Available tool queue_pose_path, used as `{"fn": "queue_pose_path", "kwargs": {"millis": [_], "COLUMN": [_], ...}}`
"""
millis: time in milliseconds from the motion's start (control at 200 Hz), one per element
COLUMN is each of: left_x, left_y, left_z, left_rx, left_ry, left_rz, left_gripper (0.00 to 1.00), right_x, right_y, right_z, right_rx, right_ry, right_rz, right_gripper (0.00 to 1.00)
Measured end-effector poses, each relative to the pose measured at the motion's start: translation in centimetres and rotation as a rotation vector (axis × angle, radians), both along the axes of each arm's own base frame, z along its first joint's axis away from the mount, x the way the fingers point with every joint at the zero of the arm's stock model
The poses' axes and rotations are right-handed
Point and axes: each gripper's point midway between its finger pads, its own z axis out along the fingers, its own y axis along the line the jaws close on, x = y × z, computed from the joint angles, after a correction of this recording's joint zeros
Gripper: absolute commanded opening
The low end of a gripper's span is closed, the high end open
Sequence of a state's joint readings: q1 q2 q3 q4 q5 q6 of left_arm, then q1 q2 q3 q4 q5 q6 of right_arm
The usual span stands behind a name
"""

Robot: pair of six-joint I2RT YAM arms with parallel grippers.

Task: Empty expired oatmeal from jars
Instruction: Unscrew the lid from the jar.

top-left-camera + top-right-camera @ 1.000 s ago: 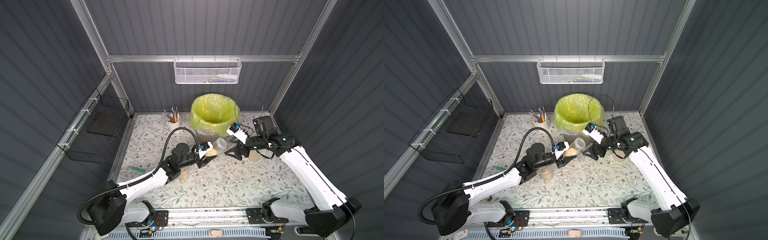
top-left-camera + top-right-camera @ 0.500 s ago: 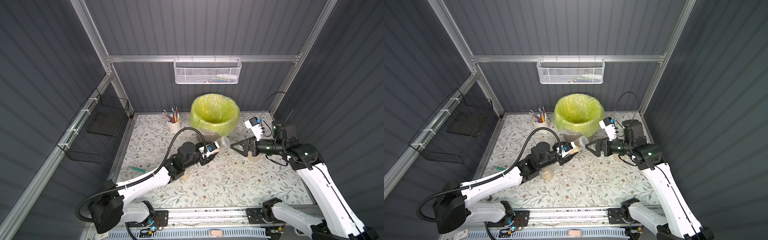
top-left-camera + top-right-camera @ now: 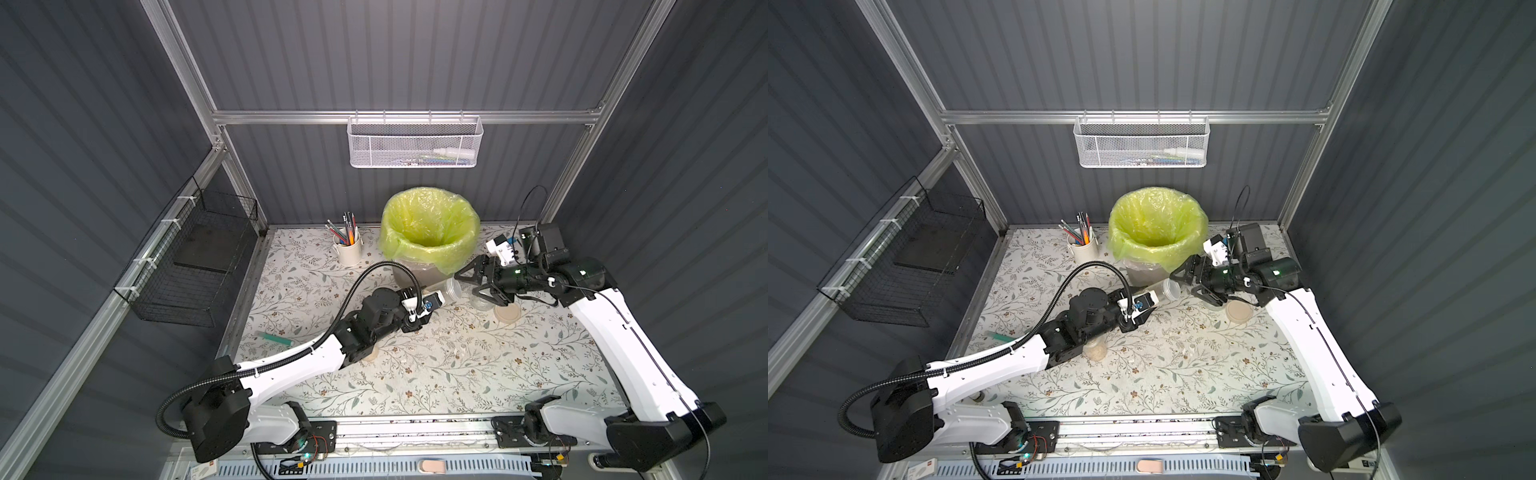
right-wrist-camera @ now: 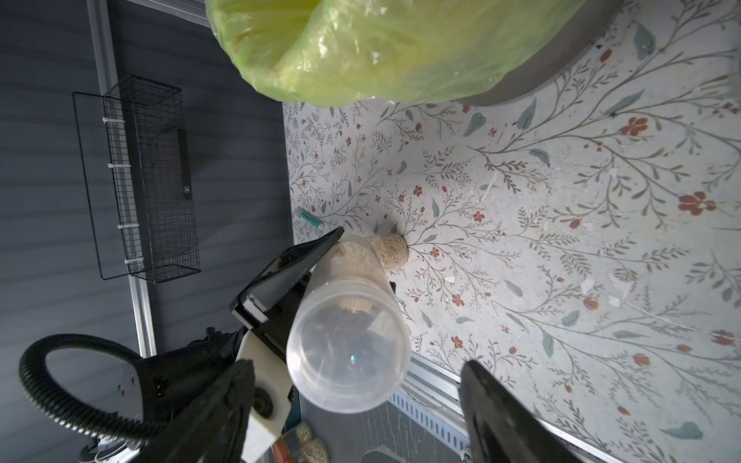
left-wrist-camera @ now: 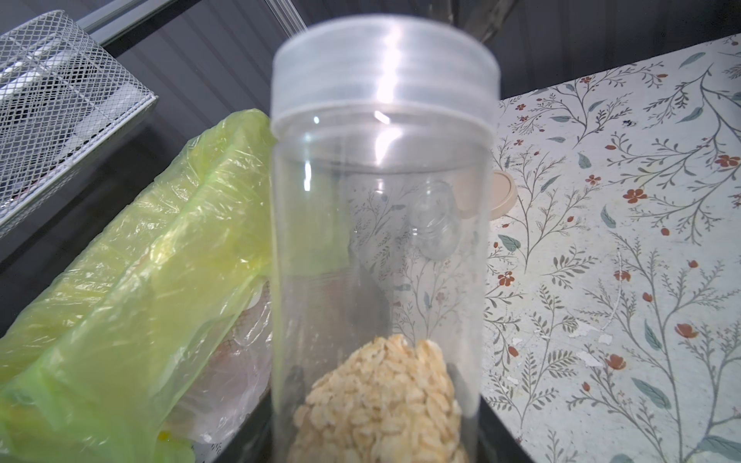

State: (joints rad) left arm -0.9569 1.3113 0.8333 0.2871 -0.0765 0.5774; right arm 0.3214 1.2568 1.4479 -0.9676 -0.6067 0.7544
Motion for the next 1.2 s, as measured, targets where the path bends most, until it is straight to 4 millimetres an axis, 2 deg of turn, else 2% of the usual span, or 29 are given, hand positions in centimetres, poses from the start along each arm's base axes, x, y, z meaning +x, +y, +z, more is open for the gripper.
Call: {"fn": "queue_pose_path", "kwargs": {"millis": [85, 240, 560, 841, 1201], "left_x": [0.1, 0.1, 0.2, 0.2, 0.2], "left_y": [0.1, 0.1, 0.1, 0.1, 0.1], "left_z": [-0.1, -0.2, -0.6, -0.7, -0.7], "left_rx": [0.010, 0.019, 0.032, 0.036, 0.036], "left_ry": [-0.006, -0.013, -0.012, -0.009, -0.009], "left_rz": [0.003, 0.005, 0.006, 0.006, 0.006], "left_gripper": [0.05, 0.05, 0.05, 0.05, 0.05], "right_x": [0.4, 0.5, 0.2, -0.5, -0.5], "right_y": [0.3, 0.8, 1.5, 2.5, 2.6], "right_z": [-0.5, -0.8, -0.9, -1.9, -2.0], "right_rx": [0.005, 0.017, 0.020, -0.016, -0.028], "right_ry": [0.029, 0.053, 0.057, 0.069, 0.054], "right_rz": [0.001, 0.006, 0.035, 0.086, 0.099], "right_gripper": [0.76, 0.76, 0.76, 0.76, 0.67]}}
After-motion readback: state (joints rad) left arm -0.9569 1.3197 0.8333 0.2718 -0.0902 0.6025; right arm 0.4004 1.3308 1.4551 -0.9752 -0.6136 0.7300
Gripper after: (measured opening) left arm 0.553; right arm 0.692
